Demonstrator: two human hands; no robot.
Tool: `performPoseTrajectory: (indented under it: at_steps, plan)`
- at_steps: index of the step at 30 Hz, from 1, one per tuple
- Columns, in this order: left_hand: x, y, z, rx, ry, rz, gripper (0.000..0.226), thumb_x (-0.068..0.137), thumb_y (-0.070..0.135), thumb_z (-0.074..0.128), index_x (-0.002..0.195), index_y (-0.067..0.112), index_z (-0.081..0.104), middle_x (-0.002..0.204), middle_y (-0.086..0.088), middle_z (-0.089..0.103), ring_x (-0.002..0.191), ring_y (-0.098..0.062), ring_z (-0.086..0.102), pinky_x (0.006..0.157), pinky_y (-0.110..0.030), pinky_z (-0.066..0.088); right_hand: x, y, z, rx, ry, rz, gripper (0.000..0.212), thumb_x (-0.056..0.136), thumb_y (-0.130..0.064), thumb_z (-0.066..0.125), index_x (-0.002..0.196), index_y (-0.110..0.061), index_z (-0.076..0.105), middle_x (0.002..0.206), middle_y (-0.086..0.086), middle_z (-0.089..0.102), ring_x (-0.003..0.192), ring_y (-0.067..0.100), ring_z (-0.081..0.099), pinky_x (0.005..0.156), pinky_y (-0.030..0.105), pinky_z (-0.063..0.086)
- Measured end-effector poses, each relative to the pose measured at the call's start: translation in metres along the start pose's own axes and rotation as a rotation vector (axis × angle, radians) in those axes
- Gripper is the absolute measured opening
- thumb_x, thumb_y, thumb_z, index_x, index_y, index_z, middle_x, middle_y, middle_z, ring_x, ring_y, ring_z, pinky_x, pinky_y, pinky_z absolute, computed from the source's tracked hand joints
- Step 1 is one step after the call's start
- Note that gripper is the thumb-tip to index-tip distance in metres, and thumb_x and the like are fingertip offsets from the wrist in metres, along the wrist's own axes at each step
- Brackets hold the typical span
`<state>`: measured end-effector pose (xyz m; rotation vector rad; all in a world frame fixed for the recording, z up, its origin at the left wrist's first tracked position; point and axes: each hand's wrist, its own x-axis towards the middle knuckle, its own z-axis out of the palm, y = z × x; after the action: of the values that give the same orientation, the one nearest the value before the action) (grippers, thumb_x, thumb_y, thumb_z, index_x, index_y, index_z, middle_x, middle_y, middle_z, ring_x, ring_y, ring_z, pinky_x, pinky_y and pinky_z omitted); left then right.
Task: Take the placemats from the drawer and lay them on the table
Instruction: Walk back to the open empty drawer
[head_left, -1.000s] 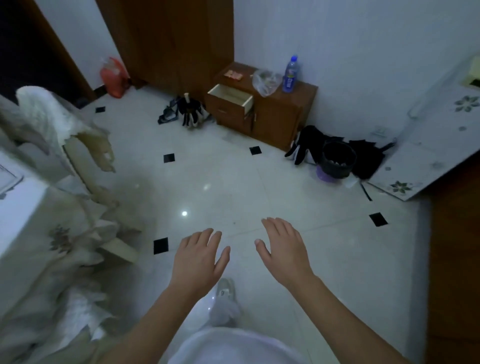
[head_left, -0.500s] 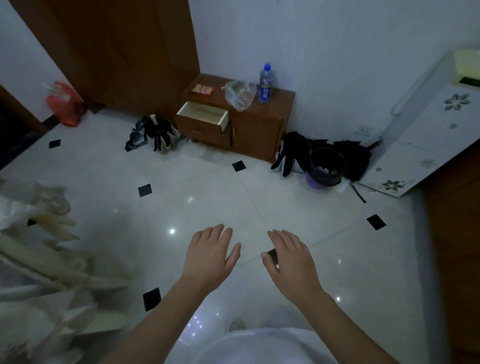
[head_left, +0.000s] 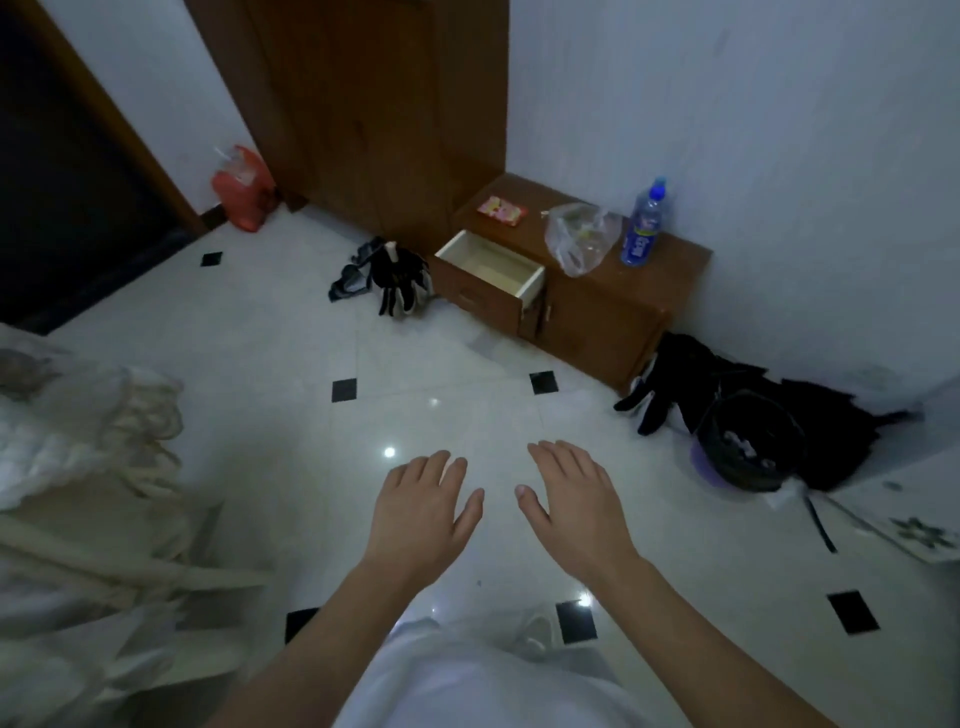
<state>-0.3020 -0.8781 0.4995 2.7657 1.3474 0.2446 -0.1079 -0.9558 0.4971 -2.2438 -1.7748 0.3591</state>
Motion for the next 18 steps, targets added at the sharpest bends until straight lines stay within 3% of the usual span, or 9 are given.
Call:
performPoseTrajectory:
  at_steps: [9,18]
  plan:
    - [0.087,-0.069,0.002,0.031,0.002,-0.169,0.051,0.097,0.050,0.037,0.119,0.015,0.067,0.119,-0.006,0.069,0.102,-0.026,0.067,0.086,-0.040,0.052,0.159,-0.022,-0.002,-0.023,-0.046,-0.152,0.059,0.096,-0.050,0.034,0.143,-0.016,0.048,0.144,0.002,0.052,0.135,0.023,0.043,0.110,0.039,0.035]
    - [0.232,-0.150,0.011,0.058,-0.027,-0.016,0.050,0.096,0.050,0.037,0.119,0.016,0.066,0.119,-0.005,0.068,0.100,-0.026,0.066,0.084,-0.040,0.052,0.261,-0.026,0.013,-0.024,-0.038,0.007,0.063,0.095,-0.053,0.027,0.143,-0.017,0.049,0.144,0.002,0.053,0.135,0.023,0.045,0.110,0.039,0.035]
